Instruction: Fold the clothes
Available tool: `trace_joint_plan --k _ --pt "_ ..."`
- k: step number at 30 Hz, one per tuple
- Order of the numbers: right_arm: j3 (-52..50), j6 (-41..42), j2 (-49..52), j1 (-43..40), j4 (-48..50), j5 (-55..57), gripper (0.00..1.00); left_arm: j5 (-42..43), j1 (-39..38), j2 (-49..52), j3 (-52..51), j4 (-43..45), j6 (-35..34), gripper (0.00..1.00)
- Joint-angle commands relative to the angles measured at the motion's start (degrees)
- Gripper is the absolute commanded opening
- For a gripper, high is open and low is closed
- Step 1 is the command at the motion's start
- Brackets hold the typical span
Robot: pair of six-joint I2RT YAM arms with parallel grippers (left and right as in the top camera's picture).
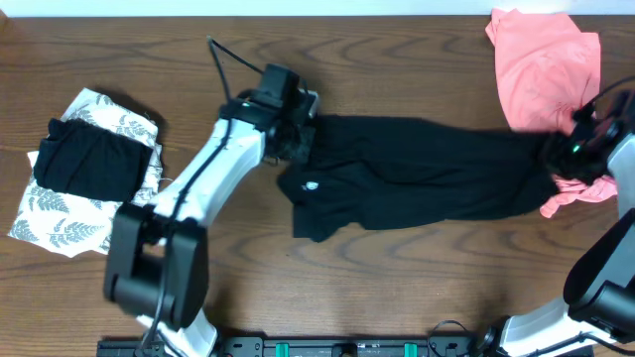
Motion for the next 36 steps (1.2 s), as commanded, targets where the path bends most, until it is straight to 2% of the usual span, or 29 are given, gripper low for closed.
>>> trace_joint_plan --k 1,8,13,21,26,34,35,36 --pt "5.79 -1.51 -1.68 2.4 -2.43 0.59 0.01 -0.15 2.1 -5.99 2.51 -0.15 -0.11 0.16" --pt "13.77 -2.27 -1.68 10.54 -6.19 0.57 0.01 -0.15 6.23 -12.83 2.51 -0.42 -0.11 0.16" --pt "16.0 -2.01 -1.68 19.69 -7.26 -0.59 0.01 -0.15 8.7 -15.98 2.51 -1.29 -0.11 0.16" --pt "16.0 1.79 -1.66 38.4 -1.2 -6.75 0.01 -0.15 11.21 -19.65 2.51 -3.37 -0.11 0.16" --pt "15.98 4.87 -1.44 49.33 2.29 -6.43 0.01 -0.15 13.29 -21.66 2.51 -4.09 -0.11 0.16" --pt "15.96 8.31 4.33 60.37 2.93 -0.87 0.01 -0.15 14.49 -23.39 2.51 -4.52 -0.07 0.16" --pt "15.96 8.28 5.68 61.35 2.78 -0.87 0.03 -0.13 14.49 -23.39 2.51 -4.59 -0.09 0.16" --pt "15.96 8.28 6.67 61.96 2.49 -0.85 0.16 -0.15 14.49 -23.39 2.51 -4.7 -0.09 0.16"
